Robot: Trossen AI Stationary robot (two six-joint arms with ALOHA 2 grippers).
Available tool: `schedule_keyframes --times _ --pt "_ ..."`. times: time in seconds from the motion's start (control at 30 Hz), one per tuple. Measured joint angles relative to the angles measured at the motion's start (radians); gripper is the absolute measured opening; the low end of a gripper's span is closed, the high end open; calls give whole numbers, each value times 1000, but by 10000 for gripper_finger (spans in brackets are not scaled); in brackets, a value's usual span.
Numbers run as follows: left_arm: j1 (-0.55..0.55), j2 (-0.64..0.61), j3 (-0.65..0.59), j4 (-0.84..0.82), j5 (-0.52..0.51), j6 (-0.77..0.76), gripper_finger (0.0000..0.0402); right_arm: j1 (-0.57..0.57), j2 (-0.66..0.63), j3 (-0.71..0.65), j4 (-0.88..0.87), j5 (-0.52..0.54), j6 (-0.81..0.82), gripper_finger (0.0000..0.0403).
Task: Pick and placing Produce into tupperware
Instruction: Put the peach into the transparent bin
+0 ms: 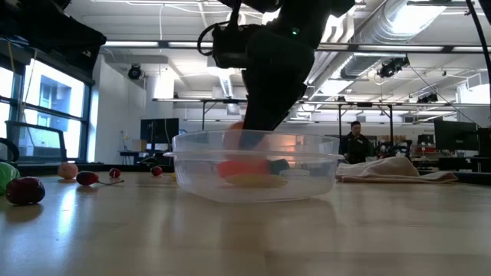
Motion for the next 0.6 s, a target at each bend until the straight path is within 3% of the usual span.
schedule_keyframes --times 0.6 --pt "0 0 0 0 0 0 21 5 25 0 19 1 -25 244"
